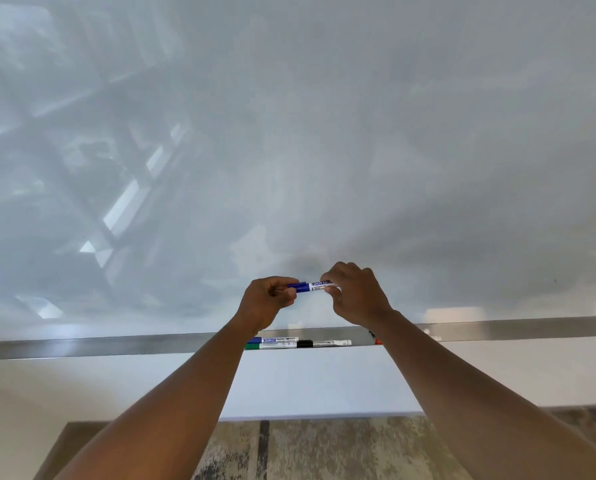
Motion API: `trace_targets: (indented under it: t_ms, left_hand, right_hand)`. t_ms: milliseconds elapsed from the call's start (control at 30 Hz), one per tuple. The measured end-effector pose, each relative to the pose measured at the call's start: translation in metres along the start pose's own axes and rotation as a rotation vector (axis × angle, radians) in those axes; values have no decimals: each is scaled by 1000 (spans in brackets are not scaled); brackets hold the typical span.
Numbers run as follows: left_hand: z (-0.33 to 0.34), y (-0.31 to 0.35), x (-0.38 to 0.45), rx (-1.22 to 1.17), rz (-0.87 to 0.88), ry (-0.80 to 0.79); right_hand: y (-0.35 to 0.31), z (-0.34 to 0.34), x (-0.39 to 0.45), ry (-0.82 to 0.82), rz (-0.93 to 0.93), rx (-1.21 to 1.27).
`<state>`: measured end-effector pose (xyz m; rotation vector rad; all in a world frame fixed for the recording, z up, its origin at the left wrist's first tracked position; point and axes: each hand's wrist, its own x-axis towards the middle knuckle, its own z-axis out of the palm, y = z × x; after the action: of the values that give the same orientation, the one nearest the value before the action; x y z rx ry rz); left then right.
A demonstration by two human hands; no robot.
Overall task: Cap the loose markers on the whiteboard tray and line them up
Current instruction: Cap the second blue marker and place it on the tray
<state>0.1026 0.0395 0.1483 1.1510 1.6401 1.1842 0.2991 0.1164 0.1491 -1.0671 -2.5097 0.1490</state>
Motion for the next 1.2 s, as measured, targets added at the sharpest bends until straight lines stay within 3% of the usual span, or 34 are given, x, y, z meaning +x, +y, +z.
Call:
trace_targets:
  t_ms: [467, 1200]
  left_hand:
    - [14, -69, 26, 253, -89, 49]
    - [45, -151, 48, 605, -91, -55]
  right_hand:
    - [26, 69, -3, -272, 89, -26]
    - [58, 156, -18, -419, 198, -28]
